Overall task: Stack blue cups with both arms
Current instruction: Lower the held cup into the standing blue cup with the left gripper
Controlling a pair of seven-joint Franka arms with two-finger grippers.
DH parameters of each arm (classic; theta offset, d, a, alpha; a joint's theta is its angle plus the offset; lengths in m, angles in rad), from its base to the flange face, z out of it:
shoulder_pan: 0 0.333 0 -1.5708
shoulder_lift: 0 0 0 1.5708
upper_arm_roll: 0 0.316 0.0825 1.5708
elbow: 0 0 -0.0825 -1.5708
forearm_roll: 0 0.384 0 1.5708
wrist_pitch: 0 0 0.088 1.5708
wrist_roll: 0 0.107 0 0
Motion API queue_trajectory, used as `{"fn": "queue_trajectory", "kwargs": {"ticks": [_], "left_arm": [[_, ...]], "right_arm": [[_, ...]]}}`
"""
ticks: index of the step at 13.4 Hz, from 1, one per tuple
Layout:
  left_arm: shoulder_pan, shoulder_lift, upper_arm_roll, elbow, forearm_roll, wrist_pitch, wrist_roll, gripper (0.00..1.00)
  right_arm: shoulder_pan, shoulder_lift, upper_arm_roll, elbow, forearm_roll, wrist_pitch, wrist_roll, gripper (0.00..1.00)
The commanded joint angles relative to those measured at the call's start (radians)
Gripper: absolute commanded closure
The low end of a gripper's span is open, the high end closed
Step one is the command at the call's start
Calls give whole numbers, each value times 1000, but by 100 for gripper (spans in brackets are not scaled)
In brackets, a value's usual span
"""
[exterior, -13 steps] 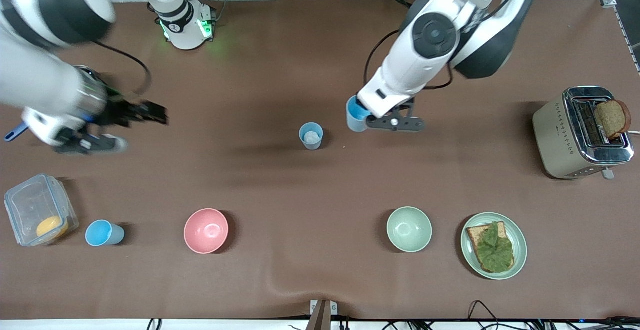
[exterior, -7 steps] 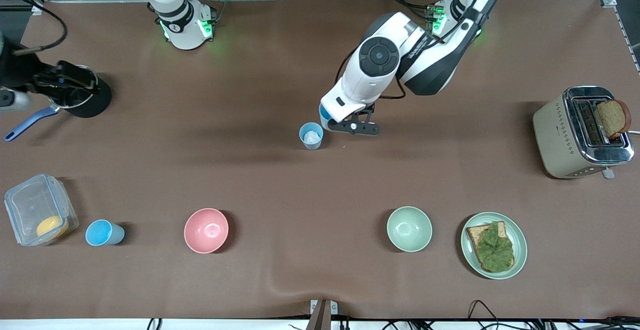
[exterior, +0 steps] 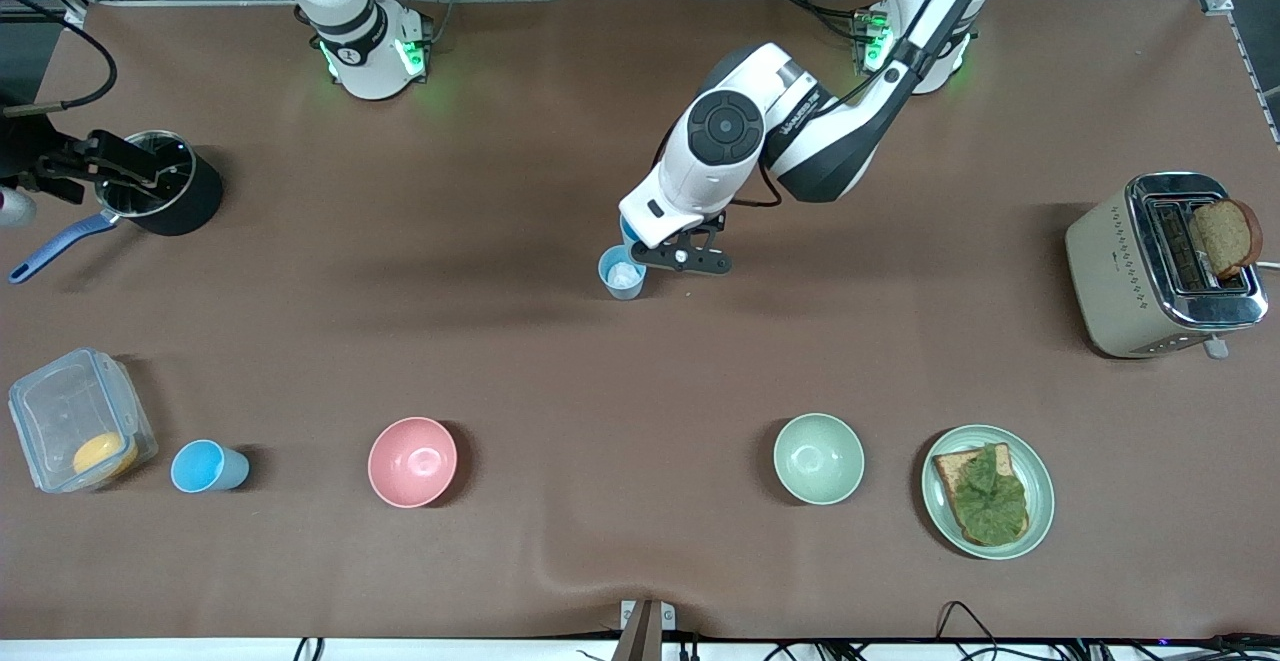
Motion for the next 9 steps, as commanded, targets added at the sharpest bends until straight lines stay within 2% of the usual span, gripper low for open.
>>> {"fn": "queue_trajectory", "kwargs": {"ticks": [1,6,9], "left_arm": [[-7,22,2,16,13,17,2,100],[-7,80,2,27,6,118,7,100],[-7,117,4,53,16,124,14,100]], "right_arm": [[-6,8,13,23,-31,-9,-1,0],[-12,9,12,52,-32,-10,-3,0],[-15,9,10,54,-34,-10,-4,0]]}}
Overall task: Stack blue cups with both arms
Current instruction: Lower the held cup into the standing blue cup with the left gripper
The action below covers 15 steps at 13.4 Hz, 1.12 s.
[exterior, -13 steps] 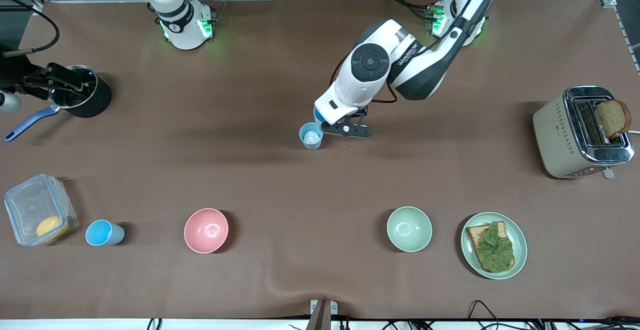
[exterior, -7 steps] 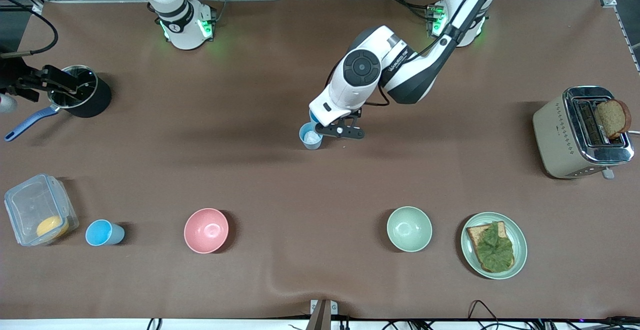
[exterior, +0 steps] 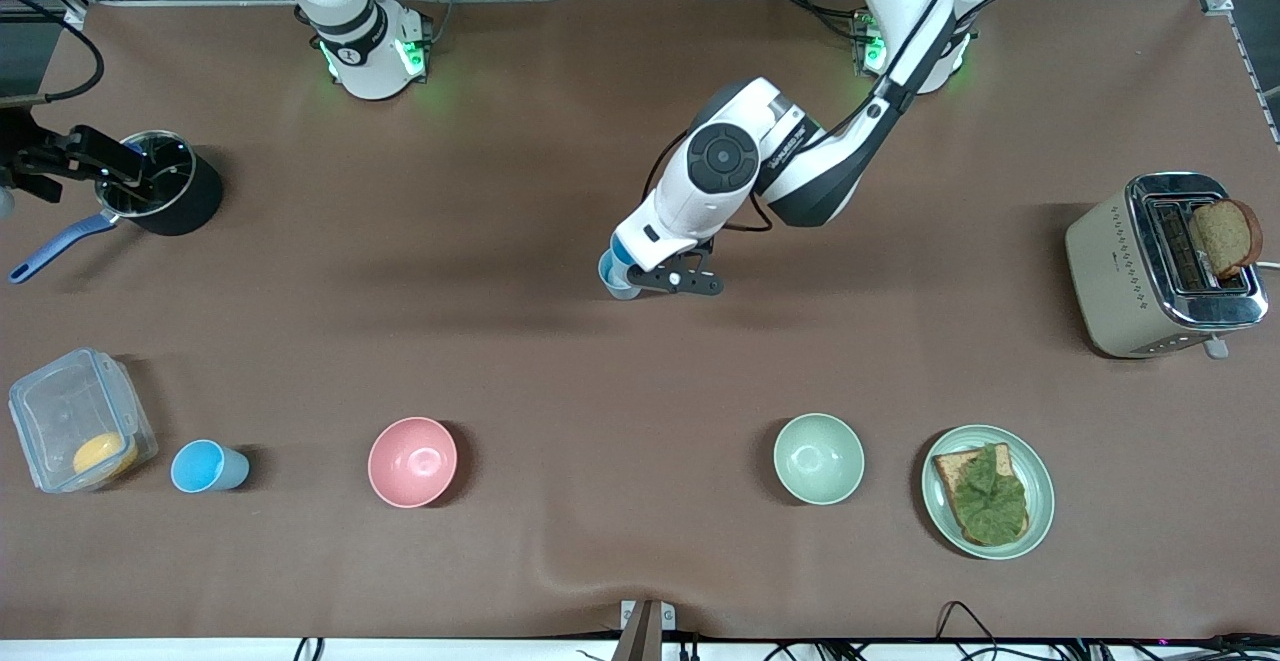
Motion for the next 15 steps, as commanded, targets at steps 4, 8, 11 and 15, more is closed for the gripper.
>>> {"fn": "queue_trajectory", "kwargs": {"ticks": [4,8,11,15], "left_arm": [[-14,54,1,65,20,4,9,100],[-16,44,-2,64,20,3,-7,100],[-33,45,-2,58,20,1,-8,100],[-37,51,0,52,22,-6,-5,100]], "right_arm": [[-15,8,11,21,-13,-11,-3,0],[-15,8,11,21,-13,-11,-3,0],[-15,8,11,23,-15,-11,-4,0],[-14,7,11,23,-13,-12,-3,0]]}}
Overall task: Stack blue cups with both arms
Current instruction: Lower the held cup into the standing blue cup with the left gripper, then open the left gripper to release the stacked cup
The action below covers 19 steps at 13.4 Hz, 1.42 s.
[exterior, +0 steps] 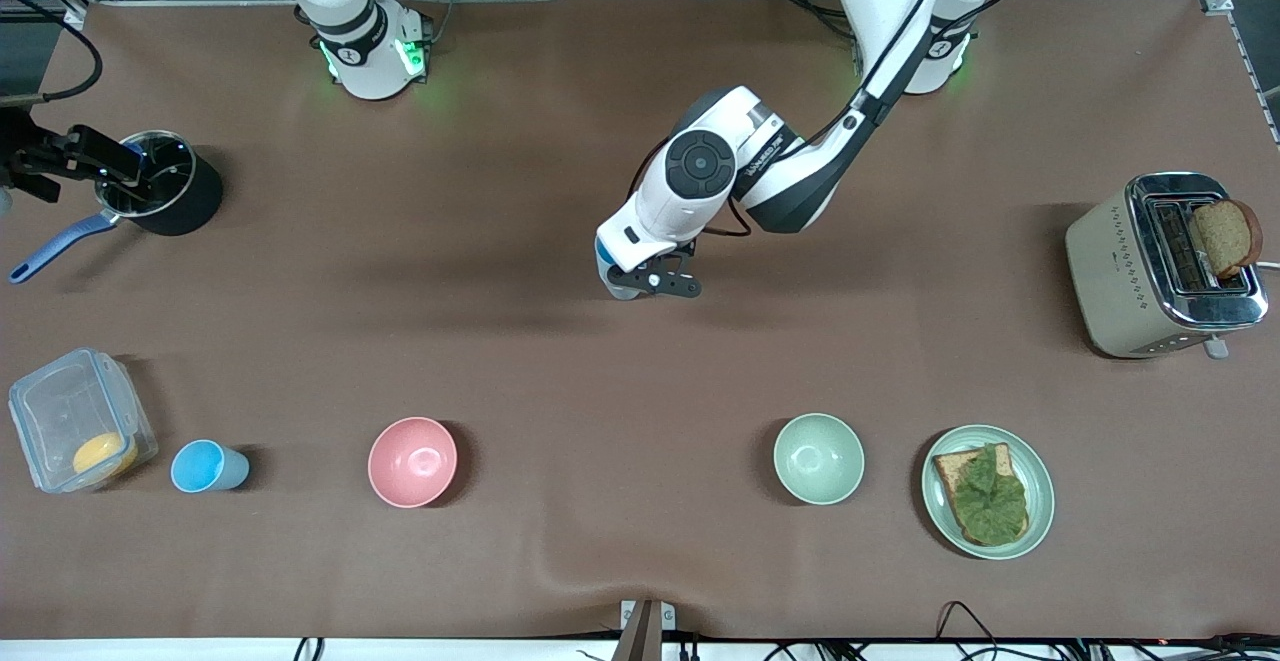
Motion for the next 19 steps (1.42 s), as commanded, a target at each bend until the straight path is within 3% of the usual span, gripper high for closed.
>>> {"fn": "queue_trajectory", "kwargs": {"ticks": [1,7,8,9,10,14,17,19], "left_arm": [[-3,5,1,5,21,-10,-6,100],[-3,5,1,-5,24,-11,-1,100],[-3,5,1,-5,23,-11,-1,73],[-3,5,1,-5,23,-11,-1,21],[-3,0,1,-2,24,-11,-1,0],[14,-58,7,1,24,-21,-6,0],[75,-171,29,5,27,-117,-6,0],[138,-253,27,9,93,-213,-1,0]], "right_arm": [[-14,7,11,23,-13,-11,-1,0],[-14,7,11,25,-13,-11,2,0],[-15,7,11,25,-11,-12,-4,0],[-15,7,11,27,-11,-11,-1,0],[-11,7,13,25,-10,-11,5,0],[-9,7,13,34,-10,-11,6,0],[-9,7,13,37,-11,-12,6,0],[-11,7,13,37,-11,-12,5,0]]}}
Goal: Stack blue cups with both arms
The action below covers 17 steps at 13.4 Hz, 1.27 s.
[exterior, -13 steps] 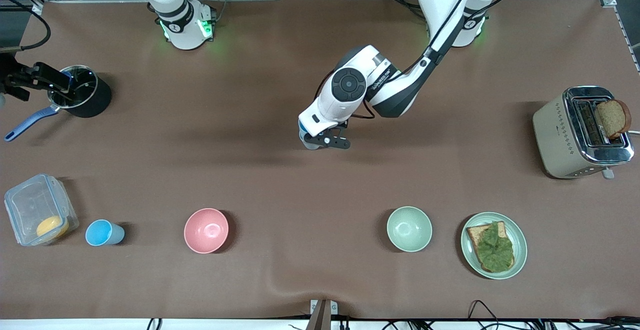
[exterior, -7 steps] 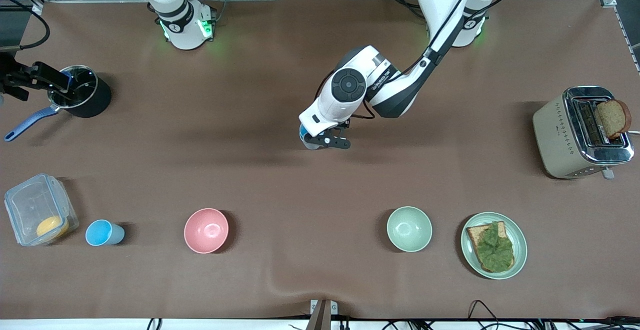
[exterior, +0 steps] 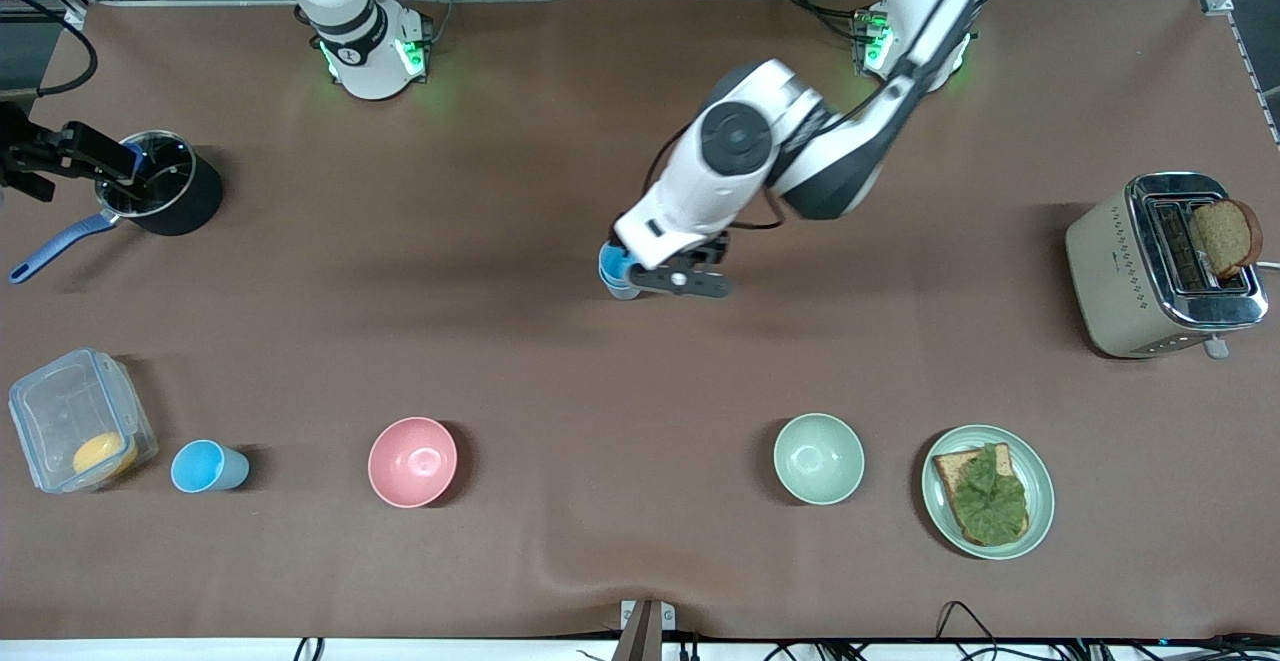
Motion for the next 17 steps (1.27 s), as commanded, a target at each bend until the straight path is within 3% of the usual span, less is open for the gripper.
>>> {"fn": "queue_trajectory", "kwargs": {"ticks": [1,4,10,17], "left_arm": [[83,-139,-1,-23,89,-129,0,0],[199,-225,-3,-22,108,-227,0,0],[427,-299,-4,-19,108,-273,14,0],[537,-302,-3,-18,108,-308,163,0]], "right_arm": [[-12,7,10,22,-11,-12,6,0],[-12,7,10,21,-10,-12,6,0],[-14,8,10,21,-6,-12,6,0],[-11,8,10,21,-8,-12,4,0]]}}
